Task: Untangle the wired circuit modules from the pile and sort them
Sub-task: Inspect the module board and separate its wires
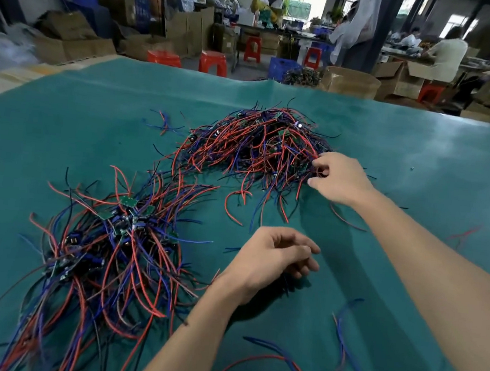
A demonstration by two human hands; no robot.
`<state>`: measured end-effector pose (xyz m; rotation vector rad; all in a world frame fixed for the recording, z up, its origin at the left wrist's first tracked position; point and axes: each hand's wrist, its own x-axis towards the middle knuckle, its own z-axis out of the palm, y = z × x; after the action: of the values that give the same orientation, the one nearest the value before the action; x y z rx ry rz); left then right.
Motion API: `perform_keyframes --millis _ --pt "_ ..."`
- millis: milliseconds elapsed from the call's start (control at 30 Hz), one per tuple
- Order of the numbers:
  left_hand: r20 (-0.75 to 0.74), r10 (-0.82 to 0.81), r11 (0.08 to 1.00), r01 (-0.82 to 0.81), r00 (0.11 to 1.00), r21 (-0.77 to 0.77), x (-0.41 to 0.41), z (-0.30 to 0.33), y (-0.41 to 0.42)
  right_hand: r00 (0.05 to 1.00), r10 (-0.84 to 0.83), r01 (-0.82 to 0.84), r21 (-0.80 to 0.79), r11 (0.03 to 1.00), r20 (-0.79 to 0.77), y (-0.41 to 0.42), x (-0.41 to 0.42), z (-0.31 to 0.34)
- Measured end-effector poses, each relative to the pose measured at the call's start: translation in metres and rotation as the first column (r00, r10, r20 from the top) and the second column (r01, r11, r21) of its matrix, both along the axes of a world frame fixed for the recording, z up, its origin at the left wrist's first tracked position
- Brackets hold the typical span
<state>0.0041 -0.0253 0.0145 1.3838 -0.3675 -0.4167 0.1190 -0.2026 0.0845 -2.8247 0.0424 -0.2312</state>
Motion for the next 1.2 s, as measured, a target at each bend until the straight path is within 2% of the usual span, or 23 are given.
perform_keyframes --millis 100,200,300,367,467,567,633,733,767,800,833,967,1100,1200 --pt "-0.013 0.003 1.000 -0.003 1.000 -0.002 0.000 0.000 0.000 0.989 -0.034 0.018 0.113 0.993 0.144 -0.008 -0.008 -0.001" --pt "-0.030 0.006 1.000 -0.006 1.000 -0.008 0.000 0.000 0.000 0.958 -0.135 0.049 0.319 0.946 0.252 -0.020 -0.026 0.001" --pt "-0.038 0.002 1.000 -0.003 0.999 -0.012 -0.001 0.001 0.000 0.915 -0.249 0.007 0.603 0.798 0.318 -0.031 -0.052 0.004" --pt "-0.042 0.001 1.000 -0.002 0.999 -0.018 -0.001 0.001 0.000 0.890 -0.308 -0.037 0.727 0.686 0.336 -0.033 -0.075 0.005" --pt "-0.059 0.014 0.999 -0.016 0.998 -0.028 -0.001 0.001 0.000 0.869 -0.315 -0.149 0.808 0.570 0.382 -0.028 -0.109 0.003" --pt "-0.068 0.035 0.999 -0.037 0.997 -0.036 0.000 0.000 0.000 0.870 -0.290 -0.216 0.837 0.503 0.399 -0.016 -0.131 -0.004" --pt "-0.080 0.053 0.997 -0.057 0.995 -0.047 0.000 0.000 0.000 0.871 -0.288 -0.185 0.808 0.559 0.399 -0.011 -0.138 -0.013" --pt "-0.081 0.063 0.995 -0.069 0.995 -0.069 0.001 -0.001 -0.001 0.868 -0.216 -0.156 0.657 0.738 0.448 -0.005 -0.141 -0.026" --pt "-0.080 0.064 0.995 -0.070 0.995 -0.075 0.001 -0.001 -0.001 0.881 -0.184 -0.170 0.653 0.738 0.437 -0.002 -0.141 -0.030" --pt "-0.078 0.064 0.995 -0.070 0.995 -0.077 0.001 -0.001 -0.001 0.903 -0.156 -0.192 0.701 0.687 0.400 0.001 -0.142 -0.033" --pt "-0.077 0.063 0.995 -0.069 0.995 -0.078 0.001 -0.001 -0.001 0.925 -0.132 -0.215 0.776 0.593 0.357 0.005 -0.143 -0.035" --pt "-0.077 0.062 0.994 -0.068 0.995 -0.085 0.001 -0.002 -0.001 0.960 -0.118 -0.235 0.959 0.156 0.255 0.005 -0.147 -0.027" --pt "-0.056 0.042 0.998 -0.045 0.998 -0.052 0.002 -0.003 0.000 0.973 -0.178 -0.184 0.963 -0.198 0.149 -0.004 -0.149 -0.015" --pt "0.013 -0.031 1.000 0.031 0.999 0.002 0.000 -0.003 0.001 0.986 -0.127 -0.144 0.921 -0.361 0.104 0.001 -0.147 -0.015"
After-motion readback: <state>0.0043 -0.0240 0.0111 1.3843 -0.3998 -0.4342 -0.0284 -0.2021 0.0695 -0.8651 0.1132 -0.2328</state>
